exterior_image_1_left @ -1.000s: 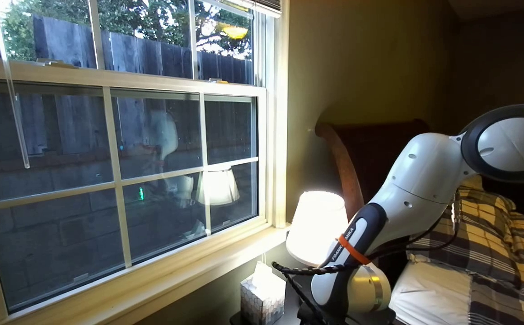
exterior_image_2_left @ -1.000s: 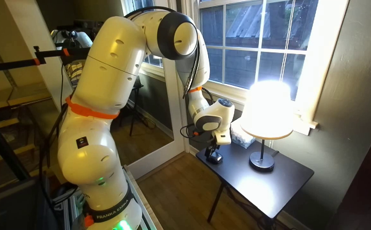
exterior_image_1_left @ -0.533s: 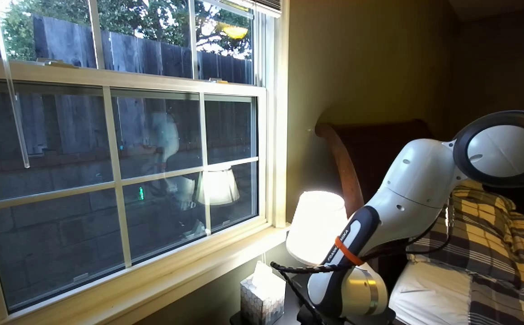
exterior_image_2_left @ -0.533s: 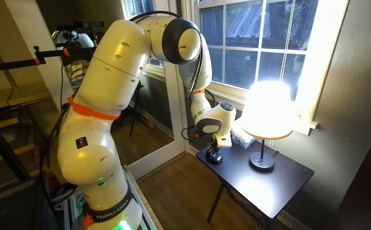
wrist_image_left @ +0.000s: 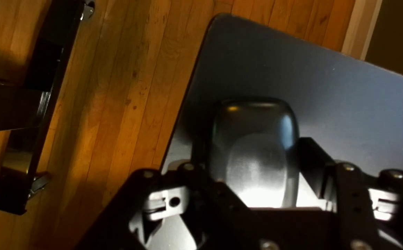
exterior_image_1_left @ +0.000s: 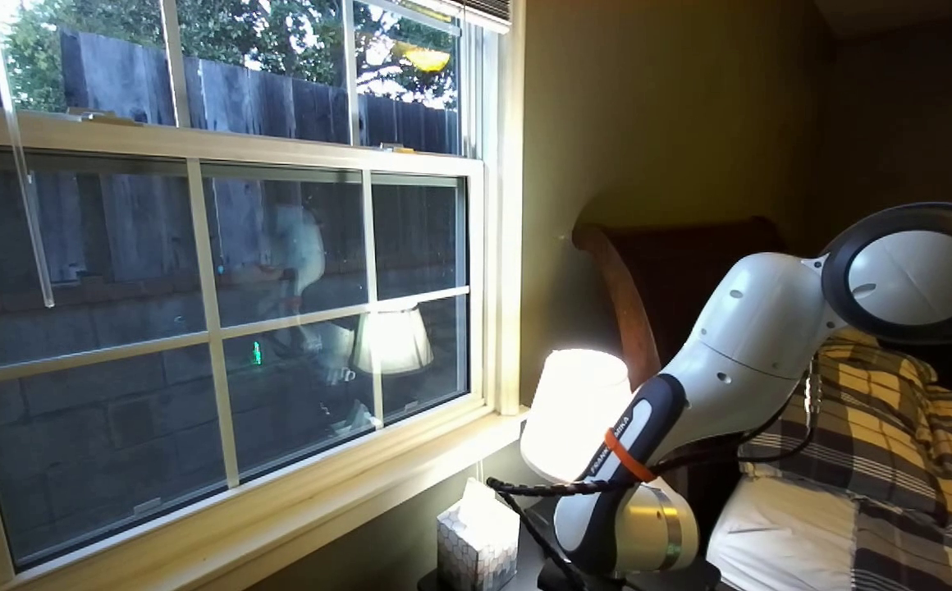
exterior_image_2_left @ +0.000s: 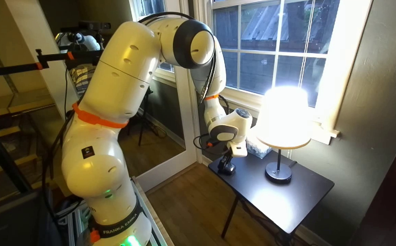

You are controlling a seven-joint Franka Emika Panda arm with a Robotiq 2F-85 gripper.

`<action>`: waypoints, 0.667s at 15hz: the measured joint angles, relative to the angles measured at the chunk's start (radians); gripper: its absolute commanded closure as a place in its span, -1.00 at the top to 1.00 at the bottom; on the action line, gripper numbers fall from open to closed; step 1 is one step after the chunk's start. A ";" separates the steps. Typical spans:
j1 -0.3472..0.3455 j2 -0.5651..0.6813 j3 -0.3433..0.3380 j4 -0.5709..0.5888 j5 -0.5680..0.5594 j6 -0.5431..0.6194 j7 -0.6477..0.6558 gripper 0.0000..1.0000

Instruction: Put the black object on the window seal

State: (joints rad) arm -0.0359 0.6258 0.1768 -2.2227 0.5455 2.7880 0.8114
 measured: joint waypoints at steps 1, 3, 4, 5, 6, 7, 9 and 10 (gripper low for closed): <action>0.013 -0.014 -0.009 0.003 -0.018 -0.039 -0.012 -0.14; 0.060 -0.060 -0.044 0.019 -0.093 -0.138 -0.015 -0.14; 0.086 -0.086 -0.061 0.030 -0.134 -0.193 -0.014 -0.14; 0.112 -0.111 -0.079 0.045 -0.177 -0.244 -0.012 -0.14; 0.136 -0.134 -0.096 0.063 -0.222 -0.290 -0.011 -0.14; 0.158 -0.150 -0.111 0.083 -0.269 -0.330 -0.011 -0.14; 0.197 -0.165 -0.139 0.133 -0.369 -0.379 -0.010 -0.14; 0.212 -0.166 -0.151 0.158 -0.416 -0.390 -0.012 0.36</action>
State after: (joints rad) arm 0.1758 0.4601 0.0261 -2.0642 0.1297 2.3978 0.7997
